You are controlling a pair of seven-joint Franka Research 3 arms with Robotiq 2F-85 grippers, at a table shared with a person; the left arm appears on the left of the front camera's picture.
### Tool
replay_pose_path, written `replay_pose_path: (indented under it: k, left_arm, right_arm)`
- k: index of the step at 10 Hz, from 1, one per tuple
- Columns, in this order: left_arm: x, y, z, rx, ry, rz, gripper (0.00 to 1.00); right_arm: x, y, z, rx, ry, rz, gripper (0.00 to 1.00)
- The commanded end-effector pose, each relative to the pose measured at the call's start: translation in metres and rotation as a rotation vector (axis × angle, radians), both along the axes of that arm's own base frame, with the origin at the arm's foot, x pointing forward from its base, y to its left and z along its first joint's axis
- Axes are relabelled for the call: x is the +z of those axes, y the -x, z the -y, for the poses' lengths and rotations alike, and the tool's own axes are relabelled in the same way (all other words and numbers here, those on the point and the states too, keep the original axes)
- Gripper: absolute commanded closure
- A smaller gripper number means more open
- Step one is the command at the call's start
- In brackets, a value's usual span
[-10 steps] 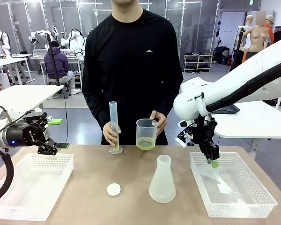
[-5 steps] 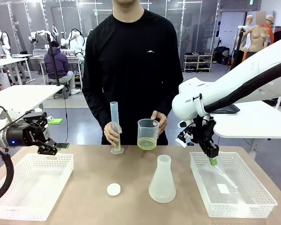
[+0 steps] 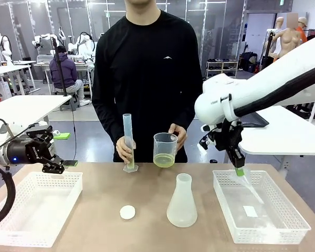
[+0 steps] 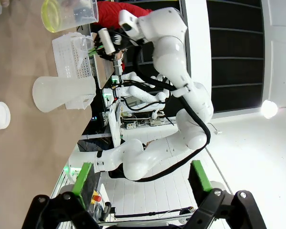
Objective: Prepare the solutions needed for the experiment.
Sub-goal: Pick up the Plastic Funnel and insert it into the Big flask.
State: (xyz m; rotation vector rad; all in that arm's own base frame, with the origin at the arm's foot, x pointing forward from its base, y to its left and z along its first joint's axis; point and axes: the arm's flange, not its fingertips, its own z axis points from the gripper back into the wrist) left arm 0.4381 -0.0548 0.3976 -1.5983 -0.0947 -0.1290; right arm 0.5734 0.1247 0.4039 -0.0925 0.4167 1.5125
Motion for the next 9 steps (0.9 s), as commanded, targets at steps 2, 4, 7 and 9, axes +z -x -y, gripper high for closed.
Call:
replay_pose_path:
  k: [2, 4, 7, 9]
  left_arm:
    - [0.0, 0.001, 0.0, -0.001, 0.003, 0.009, 0.0]
    - [0.0, 0.001, 0.0, -0.001, 0.003, 0.009, 0.0]
    - [0.0, 0.001, 0.0, -0.001, 0.003, 0.009, 0.0]
    - [0.0, 0.001, 0.0, -0.001, 0.003, 0.009, 0.0]
  right_arm:
    - [0.051, 0.06, 0.002, -0.079, -0.056, 0.244, 1.0]
    - [0.089, 0.097, 0.008, -0.116, -0.11, 0.436, 1.0]
    - [0.137, 0.157, 0.018, -0.148, -0.172, 0.717, 1.0]
    - [0.156, 0.194, 0.02, -0.131, -0.21, 0.842, 1.0]
